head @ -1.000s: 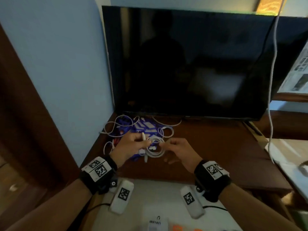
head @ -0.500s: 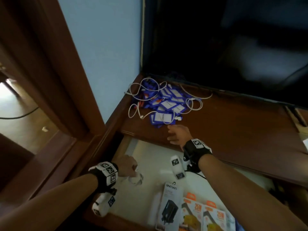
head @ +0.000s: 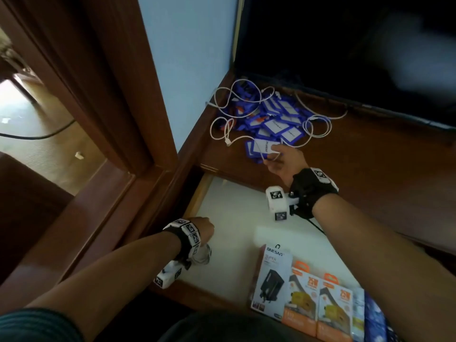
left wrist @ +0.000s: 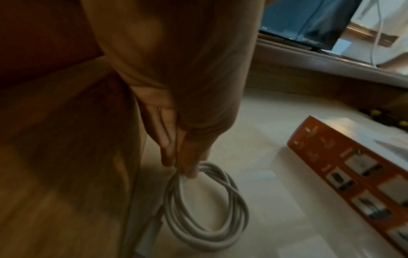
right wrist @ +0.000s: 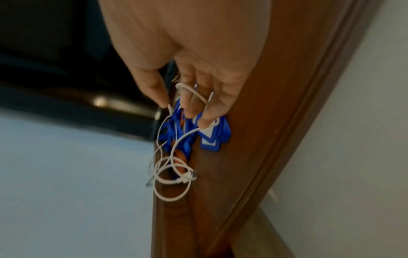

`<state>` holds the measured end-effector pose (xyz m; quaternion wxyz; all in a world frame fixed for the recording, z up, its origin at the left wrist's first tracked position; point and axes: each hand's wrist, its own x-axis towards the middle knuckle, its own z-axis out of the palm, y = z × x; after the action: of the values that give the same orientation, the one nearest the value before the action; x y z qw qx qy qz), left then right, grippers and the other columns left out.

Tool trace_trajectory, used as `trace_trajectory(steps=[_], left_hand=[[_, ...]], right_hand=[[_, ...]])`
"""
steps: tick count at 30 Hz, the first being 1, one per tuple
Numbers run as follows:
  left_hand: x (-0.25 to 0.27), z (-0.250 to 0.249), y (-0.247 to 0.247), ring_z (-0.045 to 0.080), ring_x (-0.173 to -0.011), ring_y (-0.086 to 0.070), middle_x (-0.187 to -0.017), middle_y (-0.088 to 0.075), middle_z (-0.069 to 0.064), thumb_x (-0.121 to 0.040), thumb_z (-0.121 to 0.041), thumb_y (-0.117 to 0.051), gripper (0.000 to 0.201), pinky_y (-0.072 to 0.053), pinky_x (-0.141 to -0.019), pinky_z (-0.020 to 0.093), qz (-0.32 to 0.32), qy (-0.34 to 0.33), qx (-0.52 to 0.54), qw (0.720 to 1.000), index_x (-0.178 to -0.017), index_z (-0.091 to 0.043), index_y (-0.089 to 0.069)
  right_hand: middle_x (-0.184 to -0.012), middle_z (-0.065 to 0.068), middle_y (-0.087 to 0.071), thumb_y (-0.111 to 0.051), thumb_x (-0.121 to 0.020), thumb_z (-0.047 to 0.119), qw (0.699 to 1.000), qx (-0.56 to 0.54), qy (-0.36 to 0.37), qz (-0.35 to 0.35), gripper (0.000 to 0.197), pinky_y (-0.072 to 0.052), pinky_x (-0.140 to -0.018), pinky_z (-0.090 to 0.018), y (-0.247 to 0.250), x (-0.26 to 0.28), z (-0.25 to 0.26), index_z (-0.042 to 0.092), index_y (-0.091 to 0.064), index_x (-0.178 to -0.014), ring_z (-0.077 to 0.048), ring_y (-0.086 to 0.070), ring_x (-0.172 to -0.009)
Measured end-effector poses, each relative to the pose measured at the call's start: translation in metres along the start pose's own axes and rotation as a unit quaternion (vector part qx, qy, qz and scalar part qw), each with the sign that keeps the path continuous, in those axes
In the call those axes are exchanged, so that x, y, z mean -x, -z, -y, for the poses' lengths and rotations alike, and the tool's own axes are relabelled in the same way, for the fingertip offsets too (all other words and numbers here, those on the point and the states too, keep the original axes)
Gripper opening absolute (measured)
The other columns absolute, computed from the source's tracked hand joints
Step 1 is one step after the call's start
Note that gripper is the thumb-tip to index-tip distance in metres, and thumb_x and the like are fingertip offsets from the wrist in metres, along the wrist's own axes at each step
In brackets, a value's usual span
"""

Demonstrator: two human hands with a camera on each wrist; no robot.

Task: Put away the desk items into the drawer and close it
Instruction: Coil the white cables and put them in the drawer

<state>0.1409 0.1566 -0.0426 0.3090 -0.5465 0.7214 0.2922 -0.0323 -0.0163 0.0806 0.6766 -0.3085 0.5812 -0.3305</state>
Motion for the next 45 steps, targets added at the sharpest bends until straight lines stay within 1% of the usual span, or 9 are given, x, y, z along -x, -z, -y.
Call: trace_trajectory(steps=[7,13,21,26,30,34,39,43,45], left_hand=[[-0.008,0.001,-0.02,0.031,-0.105,-0.06,-0.119,-0.06,0.015,-0.093,-0.004,-0.048,0.02,-0.05,-0.082,0.038,0.004,-0.05,-0.2,0.979,-0.106,-0.001,-0.062],[-0.014,0.012,-0.022,0.026,-0.083,-0.062,-0.106,-0.066,0.013,-0.087,-0.011,-0.056,0.011,-0.052,-0.073,0.035,0.01,-0.086,-0.217,0.972,-0.076,-0.009,-0.057],[-0.02,0.006,0.004,0.028,-0.093,-0.065,-0.106,-0.067,0.01,-0.088,-0.021,-0.051,0.022,-0.054,-0.08,0.035,-0.001,-0.058,-0.076,0.995,-0.084,-0.006,-0.066],[-0.016,-0.016,0.042,0.019,-0.089,-0.063,-0.094,-0.068,0.0,-0.088,-0.031,-0.053,0.02,-0.047,-0.074,0.027,-0.224,-0.055,0.212,0.95,-0.089,-0.017,-0.068],[-0.006,-0.054,0.061,0.013,-0.079,-0.058,-0.086,-0.06,-0.006,-0.08,-0.041,-0.046,0.028,-0.051,-0.068,0.031,-0.493,-0.094,0.232,0.834,-0.084,-0.021,-0.065],[0.009,-0.09,0.097,0.014,-0.111,-0.049,-0.121,-0.051,0.0,-0.08,-0.043,-0.055,0.042,-0.046,-0.089,0.027,-0.597,-0.15,0.17,0.769,-0.115,-0.02,-0.061],[0.003,-0.128,0.133,0.014,-0.137,-0.025,-0.136,-0.042,-0.012,-0.08,-0.039,-0.067,0.06,-0.018,-0.112,0.037,-0.504,-0.086,0.21,0.833,-0.134,-0.029,-0.045],[-0.011,-0.133,0.137,0.013,-0.102,-0.06,-0.094,-0.067,-0.013,-0.088,-0.035,-0.057,0.008,-0.037,-0.095,0.034,-0.385,-0.023,0.236,0.892,-0.09,-0.036,-0.065],[-0.011,-0.125,0.134,0.012,-0.088,-0.064,-0.081,-0.069,-0.014,-0.089,-0.038,-0.057,0.015,-0.044,-0.093,0.037,-0.375,0.009,0.277,0.884,-0.075,-0.036,-0.062]], right_hand=[[-0.066,-0.006,-0.057,-0.049,-0.096,0.016,0.989,0.095,0.104,-0.033,0.017,-0.051,-0.062,-0.03,0.009,0.032,0.004,0.012,-0.056,-0.081,-0.022,-0.061,-0.062],[-0.067,-0.007,-0.059,-0.048,-0.098,0.02,0.978,0.111,0.164,-0.06,0.027,-0.049,-0.057,-0.031,0.024,0.062,0.002,0.011,-0.056,-0.074,-0.023,-0.061,-0.062],[-0.07,-0.01,-0.063,-0.047,-0.1,0.026,0.97,0.112,0.207,-0.051,0.034,-0.053,-0.059,-0.032,0.049,0.091,0.004,0.012,-0.057,-0.07,-0.024,-0.063,-0.065],[-0.07,-0.012,-0.062,-0.047,-0.1,0.027,0.974,0.07,0.212,-0.051,0.037,-0.052,-0.058,-0.032,0.079,0.105,0.001,0.011,-0.056,-0.068,-0.028,-0.062,-0.067],[-0.067,-0.012,-0.062,-0.048,-0.1,0.025,0.979,0.068,0.182,-0.057,0.035,-0.051,-0.058,-0.032,0.104,0.112,-0.015,0.009,-0.056,-0.07,-0.027,-0.062,-0.064],[-0.068,-0.012,-0.062,-0.048,-0.1,0.021,0.98,0.086,0.174,-0.039,0.032,-0.049,-0.059,-0.033,0.124,0.119,-0.024,0.008,-0.056,-0.072,-0.025,-0.059,-0.062],[-0.071,-0.014,-0.059,-0.046,-0.1,0.022,0.979,0.08,0.188,0.013,0.032,-0.05,-0.057,-0.03,0.141,0.135,-0.018,0.006,-0.056,-0.075,-0.021,-0.056,-0.06],[-0.068,-0.012,-0.058,-0.046,-0.1,0.021,0.978,0.015,0.208,-0.017,0.031,-0.05,-0.063,-0.036,0.172,0.146,-0.011,0.007,-0.056,-0.073,-0.022,-0.055,-0.059],[-0.067,-0.012,-0.06,-0.048,-0.099,0.02,0.977,-0.054,0.203,-0.036,0.03,-0.051,-0.063,-0.036,0.199,0.149,-0.011,0.009,-0.056,-0.072,-0.022,-0.056,-0.059]])
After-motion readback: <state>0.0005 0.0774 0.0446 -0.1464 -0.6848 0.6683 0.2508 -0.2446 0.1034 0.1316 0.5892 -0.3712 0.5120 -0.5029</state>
